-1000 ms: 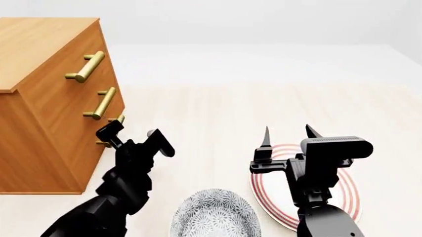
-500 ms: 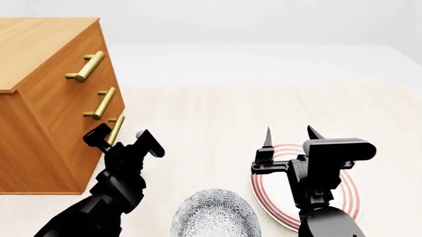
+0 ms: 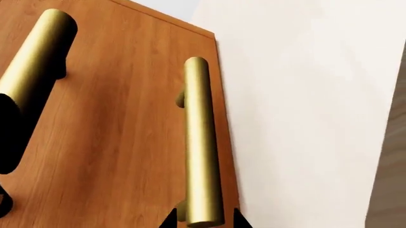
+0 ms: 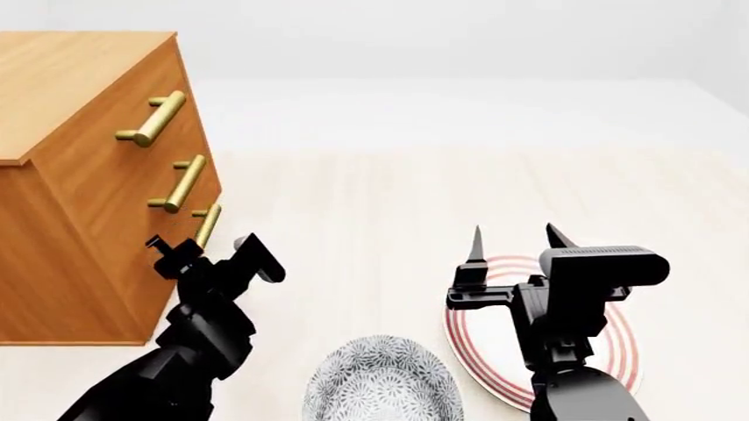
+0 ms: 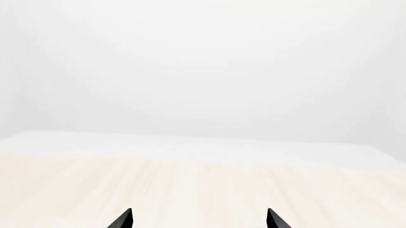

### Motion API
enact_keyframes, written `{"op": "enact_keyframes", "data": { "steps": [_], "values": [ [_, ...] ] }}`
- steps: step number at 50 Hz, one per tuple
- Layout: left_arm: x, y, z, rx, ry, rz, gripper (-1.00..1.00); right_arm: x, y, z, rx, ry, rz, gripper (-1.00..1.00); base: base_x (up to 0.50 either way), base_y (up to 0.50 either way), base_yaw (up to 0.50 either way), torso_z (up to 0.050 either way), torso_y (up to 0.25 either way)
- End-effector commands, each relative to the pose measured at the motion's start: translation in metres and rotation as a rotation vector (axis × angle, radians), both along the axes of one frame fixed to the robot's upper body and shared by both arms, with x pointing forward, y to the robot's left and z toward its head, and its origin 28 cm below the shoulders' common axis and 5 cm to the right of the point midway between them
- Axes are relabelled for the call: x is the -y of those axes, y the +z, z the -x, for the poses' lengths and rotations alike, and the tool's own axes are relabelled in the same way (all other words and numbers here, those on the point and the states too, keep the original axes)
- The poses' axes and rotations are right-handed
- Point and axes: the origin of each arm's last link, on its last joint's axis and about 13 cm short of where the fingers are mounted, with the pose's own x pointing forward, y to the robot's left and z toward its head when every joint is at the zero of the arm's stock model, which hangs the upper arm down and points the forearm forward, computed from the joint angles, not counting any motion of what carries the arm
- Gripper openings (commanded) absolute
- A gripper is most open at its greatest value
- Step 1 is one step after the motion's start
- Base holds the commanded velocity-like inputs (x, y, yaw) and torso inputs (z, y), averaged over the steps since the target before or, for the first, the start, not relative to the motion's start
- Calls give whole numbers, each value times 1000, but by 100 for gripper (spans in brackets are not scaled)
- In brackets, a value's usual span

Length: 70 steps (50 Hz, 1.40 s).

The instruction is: Open the bottom drawer of the cabinet.

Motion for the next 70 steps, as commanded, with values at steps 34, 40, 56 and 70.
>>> {"op": "enact_keyframes", "data": {
  "steps": [34,40,56,70],
  "values": [
    [45,14,-15,48,-206,-16,-100,0,0,0,-2,3,-4,100,4,0,-3,0,0],
    [52,14,-15,43,-233,-19,-100,1,1,0,2,2,-7,100,7,0,-6,0,0],
    [72,14,-10,13,-268,-41,-100,4,1,3,10,-3,-14,100,6,0,-5,0,0],
    [86,15,-8,9,-307,-5,-100,4,0,2,7,-1,-16,100,5,0,-4,0,0]
  ]
}}
